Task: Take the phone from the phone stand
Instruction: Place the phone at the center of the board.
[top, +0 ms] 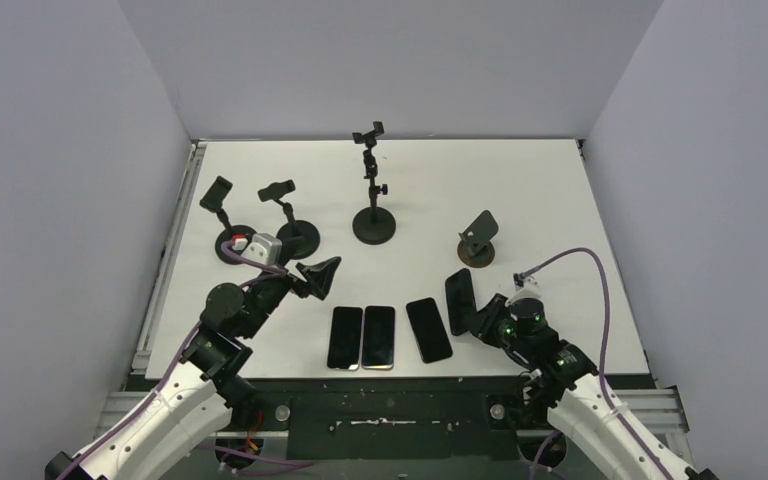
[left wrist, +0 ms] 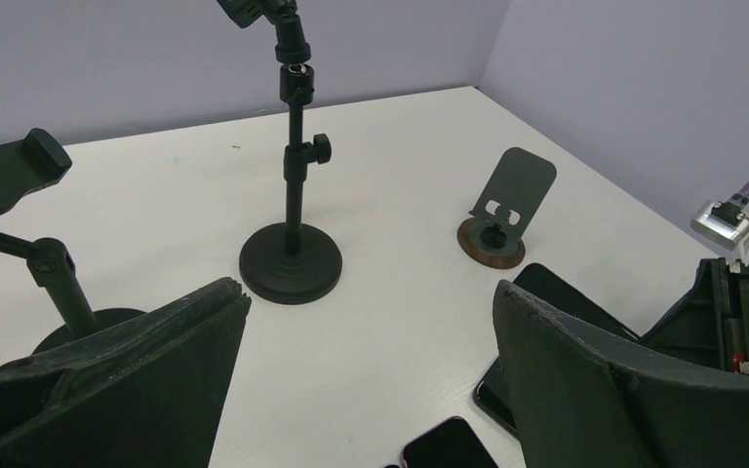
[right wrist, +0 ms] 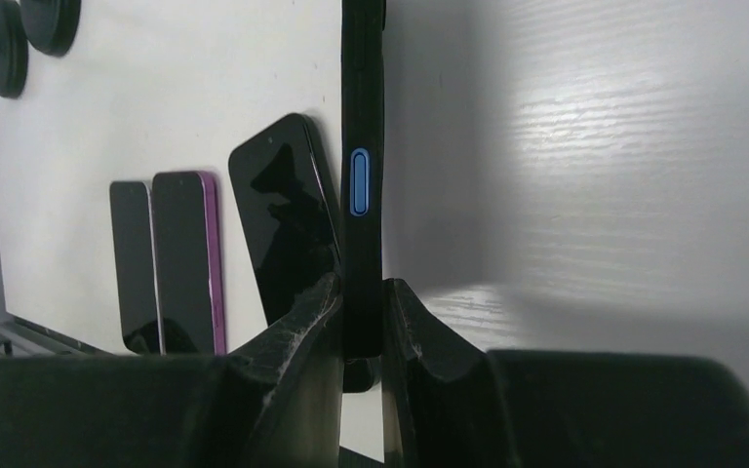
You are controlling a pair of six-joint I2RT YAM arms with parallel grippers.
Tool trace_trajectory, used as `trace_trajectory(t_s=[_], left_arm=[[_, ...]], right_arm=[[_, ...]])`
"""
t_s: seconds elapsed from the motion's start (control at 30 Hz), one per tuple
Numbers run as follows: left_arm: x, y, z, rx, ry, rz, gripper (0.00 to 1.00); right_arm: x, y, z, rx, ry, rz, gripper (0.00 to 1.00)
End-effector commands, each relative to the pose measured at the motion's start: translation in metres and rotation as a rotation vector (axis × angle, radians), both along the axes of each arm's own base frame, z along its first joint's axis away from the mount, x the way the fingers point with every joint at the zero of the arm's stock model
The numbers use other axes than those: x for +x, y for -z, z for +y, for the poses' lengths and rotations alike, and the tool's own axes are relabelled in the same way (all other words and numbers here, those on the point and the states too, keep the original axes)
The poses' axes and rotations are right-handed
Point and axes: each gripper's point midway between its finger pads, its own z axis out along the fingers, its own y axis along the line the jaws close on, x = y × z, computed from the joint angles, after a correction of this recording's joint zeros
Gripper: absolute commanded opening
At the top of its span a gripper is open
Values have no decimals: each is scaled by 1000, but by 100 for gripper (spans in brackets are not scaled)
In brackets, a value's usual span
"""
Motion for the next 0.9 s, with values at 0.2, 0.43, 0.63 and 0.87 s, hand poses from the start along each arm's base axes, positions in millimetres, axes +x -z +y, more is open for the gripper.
trace_trajectory(t_s=[0.2,0.43,0.63,0.87], left_arm=[[-7,-16,-7,-34,50,-49,95],[-8,-14,-10,-27,61,-45,95],[-8,-13,-11,-25,64,-43,95],[-8,-13,-10,-24,57,-41,95]], right_arm=[[-13,6,27,-19,-46,0,0],[-31,4,55,59,-145,-60,0],[-36,7,59,85,-122,-43,0],[-38,19,44,54,-6,26,0]])
